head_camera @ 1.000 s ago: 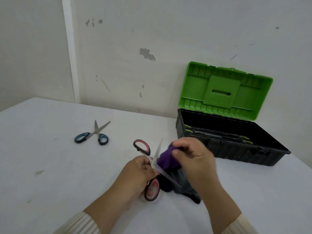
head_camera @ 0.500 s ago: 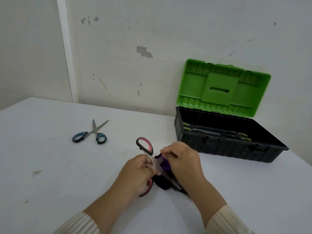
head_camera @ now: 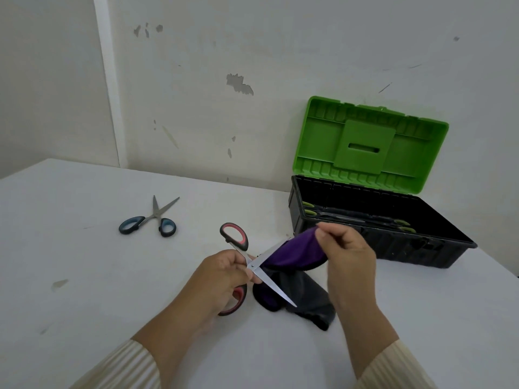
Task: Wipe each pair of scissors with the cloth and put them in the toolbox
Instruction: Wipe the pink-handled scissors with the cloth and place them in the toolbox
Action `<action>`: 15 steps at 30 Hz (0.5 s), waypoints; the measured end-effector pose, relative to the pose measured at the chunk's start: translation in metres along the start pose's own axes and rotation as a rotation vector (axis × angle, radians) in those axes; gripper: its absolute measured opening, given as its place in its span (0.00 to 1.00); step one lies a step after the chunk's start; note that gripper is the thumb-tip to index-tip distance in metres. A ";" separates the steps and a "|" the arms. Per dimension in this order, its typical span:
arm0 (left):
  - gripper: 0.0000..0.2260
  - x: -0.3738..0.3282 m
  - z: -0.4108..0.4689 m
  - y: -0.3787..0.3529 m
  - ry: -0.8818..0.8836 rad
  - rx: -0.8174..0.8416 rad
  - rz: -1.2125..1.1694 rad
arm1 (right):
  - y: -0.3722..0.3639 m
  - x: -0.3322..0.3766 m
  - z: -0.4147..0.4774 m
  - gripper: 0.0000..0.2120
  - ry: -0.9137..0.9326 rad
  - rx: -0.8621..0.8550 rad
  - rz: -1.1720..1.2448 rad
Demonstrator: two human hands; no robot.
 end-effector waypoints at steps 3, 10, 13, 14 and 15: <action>0.06 -0.002 -0.001 -0.003 -0.009 -0.010 -0.019 | -0.059 0.030 -0.038 0.13 0.301 0.367 -0.307; 0.06 0.001 -0.002 -0.005 -0.005 0.010 -0.014 | -0.059 0.013 -0.026 0.08 0.367 0.306 -0.476; 0.06 0.001 -0.001 -0.005 -0.001 0.008 -0.010 | -0.074 0.020 -0.044 0.08 0.465 0.394 -0.485; 0.07 0.001 -0.001 -0.003 0.001 0.009 -0.011 | -0.073 0.014 -0.037 0.08 0.401 0.384 -0.482; 0.08 0.001 0.000 -0.002 0.004 0.013 -0.014 | -0.066 0.007 -0.026 0.08 0.306 0.336 -0.471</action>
Point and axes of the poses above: each hand's wrist, its own z-axis towards the middle knuckle, its own y-axis out of the back of the hand, x = y × z, the point moved 8 cm from there along z, towards the middle knuckle
